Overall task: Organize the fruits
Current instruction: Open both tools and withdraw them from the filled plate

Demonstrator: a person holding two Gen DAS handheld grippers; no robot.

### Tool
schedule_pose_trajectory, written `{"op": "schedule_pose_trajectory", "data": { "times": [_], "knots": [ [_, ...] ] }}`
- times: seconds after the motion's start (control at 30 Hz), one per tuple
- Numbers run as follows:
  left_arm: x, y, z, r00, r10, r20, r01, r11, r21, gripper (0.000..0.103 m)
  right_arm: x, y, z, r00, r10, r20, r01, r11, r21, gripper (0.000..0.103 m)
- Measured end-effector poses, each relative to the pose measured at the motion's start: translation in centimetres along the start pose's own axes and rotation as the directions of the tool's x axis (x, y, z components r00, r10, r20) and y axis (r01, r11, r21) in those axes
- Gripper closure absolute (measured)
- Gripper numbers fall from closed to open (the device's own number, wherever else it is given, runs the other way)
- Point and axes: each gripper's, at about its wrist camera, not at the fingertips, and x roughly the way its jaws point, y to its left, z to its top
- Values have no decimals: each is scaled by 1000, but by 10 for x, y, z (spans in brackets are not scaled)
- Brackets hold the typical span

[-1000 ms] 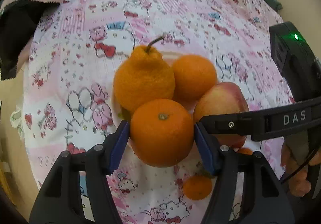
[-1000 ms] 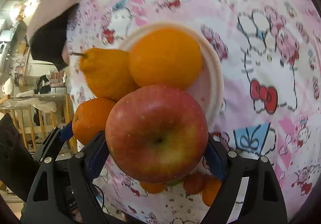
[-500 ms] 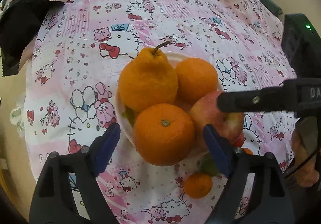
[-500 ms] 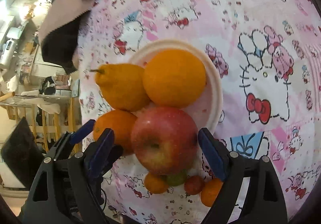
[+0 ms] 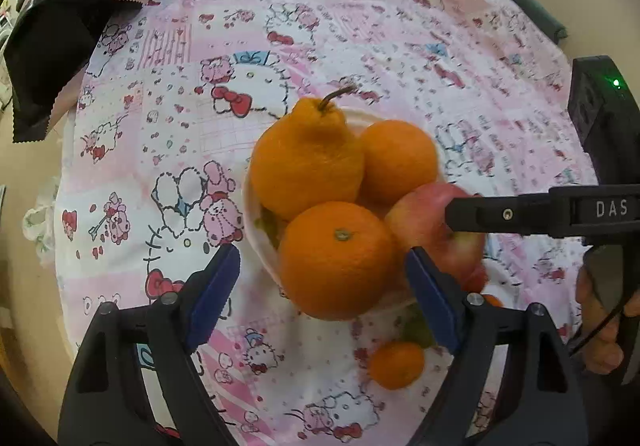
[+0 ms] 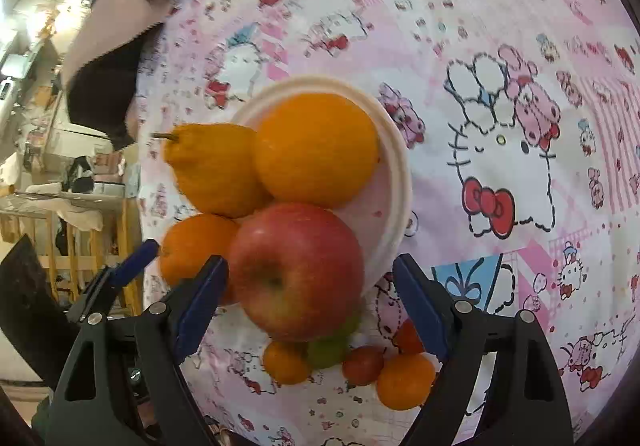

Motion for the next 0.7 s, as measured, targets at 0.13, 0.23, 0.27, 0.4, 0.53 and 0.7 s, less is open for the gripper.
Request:
{"op": "schedule_pose_trajectory", "data": {
  "times": [0.13,0.23,0.27,0.4,0.53,0.7],
  "knots": [
    [-15,-4,-1,999,15,33,-16,1000,18,21,-21,-1,-6,998,8,55,-8,1000,-2,16],
    [-23,-3,-3,999,20,42,-20,1000,4,21,-33,-7,-12,997,11,76,-12,1000,7,16],
    [-26,-3,-5,999,22,47,-22,1000,0,21,-37,-9,-14,997,12,82,-13,1000,10,16],
    [-36,-2,-11,998,37,58,-36,999,-13,21,-53,-16,-22,992,17,123,-22,999,35,16],
    [-45,-3,-19,994,75,75,-74,997,-17,21,-67,-16,-31,986,29,166,-36,999,39,16],
    [-56,-1,-29,993,78,87,-74,996,-49,21,-82,-18,-51,978,25,206,-35,998,44,16]
  ]
}}
